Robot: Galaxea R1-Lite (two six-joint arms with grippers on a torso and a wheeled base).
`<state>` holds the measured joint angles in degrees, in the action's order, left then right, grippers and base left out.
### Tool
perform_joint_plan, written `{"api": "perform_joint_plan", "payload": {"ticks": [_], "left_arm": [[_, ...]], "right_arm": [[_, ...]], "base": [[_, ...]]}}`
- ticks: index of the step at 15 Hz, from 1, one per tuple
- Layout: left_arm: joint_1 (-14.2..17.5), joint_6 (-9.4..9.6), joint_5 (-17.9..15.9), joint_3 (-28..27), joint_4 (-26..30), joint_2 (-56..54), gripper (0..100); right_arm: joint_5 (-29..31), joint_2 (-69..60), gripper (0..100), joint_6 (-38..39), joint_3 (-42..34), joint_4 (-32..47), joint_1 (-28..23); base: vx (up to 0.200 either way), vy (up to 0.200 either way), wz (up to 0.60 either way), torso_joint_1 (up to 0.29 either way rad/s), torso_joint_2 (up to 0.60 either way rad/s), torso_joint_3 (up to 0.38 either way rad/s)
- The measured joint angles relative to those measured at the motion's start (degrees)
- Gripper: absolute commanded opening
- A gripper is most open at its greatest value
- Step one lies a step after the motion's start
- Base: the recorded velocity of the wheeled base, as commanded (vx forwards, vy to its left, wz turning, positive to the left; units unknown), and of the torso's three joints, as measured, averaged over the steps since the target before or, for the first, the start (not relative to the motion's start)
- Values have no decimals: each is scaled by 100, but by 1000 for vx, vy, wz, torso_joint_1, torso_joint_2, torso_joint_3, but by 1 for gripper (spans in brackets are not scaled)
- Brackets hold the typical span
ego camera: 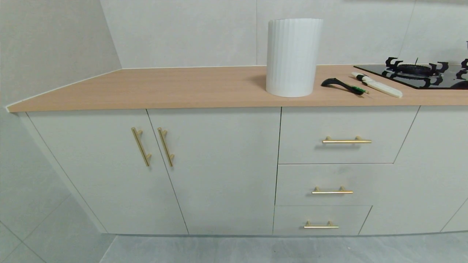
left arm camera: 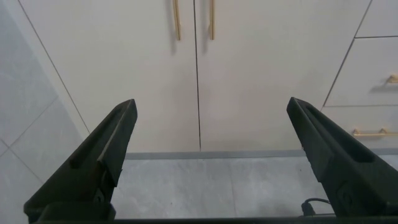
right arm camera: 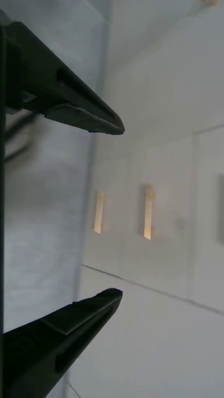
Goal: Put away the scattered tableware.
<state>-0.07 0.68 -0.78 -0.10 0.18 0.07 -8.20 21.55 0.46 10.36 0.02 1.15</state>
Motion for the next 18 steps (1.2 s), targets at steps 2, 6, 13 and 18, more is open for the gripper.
{"api": "perform_joint_plan", "payload": {"ticks": [2,6,13,18], "left_arm": [[-4,0,-1,0,0,0,100],[0,0,-1,0,0,0,100],[0,0,-1,-1,0,0,100],[0,2,0,0,0,0,100]], "right_arm": [[-68,958,100,0,145,-183,160],[-93,2932,100,-6,532,-834,436],[148,6439,100,-20,1143,-2937,670],[441,8326,100,-22,2166,-3412,778]], "base": [[0,0,0,0,0,0],[0,0,0,0,0,0],[0,0,0,0,0,0],[0,0,0,0,0,0]]}}
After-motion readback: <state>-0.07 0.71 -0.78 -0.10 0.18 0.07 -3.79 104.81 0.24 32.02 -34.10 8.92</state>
